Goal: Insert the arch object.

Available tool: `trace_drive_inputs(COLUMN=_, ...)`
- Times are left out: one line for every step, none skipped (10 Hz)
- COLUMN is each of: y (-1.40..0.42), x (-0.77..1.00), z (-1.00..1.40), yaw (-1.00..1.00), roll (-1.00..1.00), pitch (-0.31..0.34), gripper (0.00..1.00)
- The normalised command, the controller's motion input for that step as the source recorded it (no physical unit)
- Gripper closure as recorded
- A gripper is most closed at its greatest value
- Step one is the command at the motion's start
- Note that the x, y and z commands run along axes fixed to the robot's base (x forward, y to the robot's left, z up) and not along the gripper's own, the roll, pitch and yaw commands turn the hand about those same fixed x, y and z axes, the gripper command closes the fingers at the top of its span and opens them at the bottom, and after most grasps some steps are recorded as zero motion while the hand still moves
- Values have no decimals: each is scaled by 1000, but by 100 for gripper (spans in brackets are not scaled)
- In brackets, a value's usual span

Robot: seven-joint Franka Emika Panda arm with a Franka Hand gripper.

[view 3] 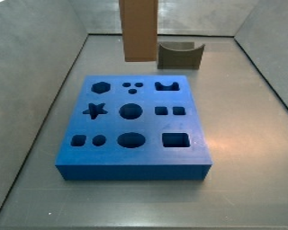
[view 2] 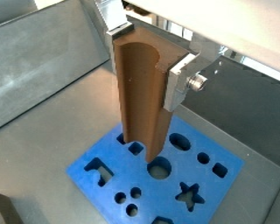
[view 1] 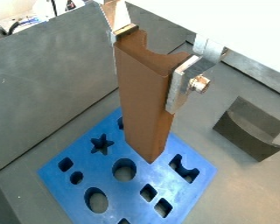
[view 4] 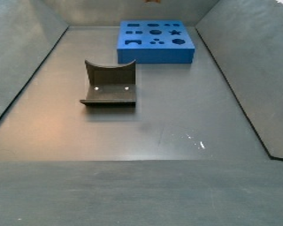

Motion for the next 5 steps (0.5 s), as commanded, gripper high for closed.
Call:
trace_drive_inputs(y=109, x=140, z=-1000, yaw=0, roll=47, pitch=-84, gripper=100)
trace_drive_inputs(y=137, x=186, z=-923, yaw=0, roll=9, pitch=-69, gripper=100)
trace_drive_inputs(y=140, x=171, z=-837, yaw=0, roll=10, pitch=-46, gripper=100)
trace_drive_inputs(y=203, x=149, z=-714, yaw=0, roll=1, pitch=-30, gripper=100)
trace_drive_inputs(y=314, x=166, z=-497, yaw=0, roll=0, pitch=0, gripper=100)
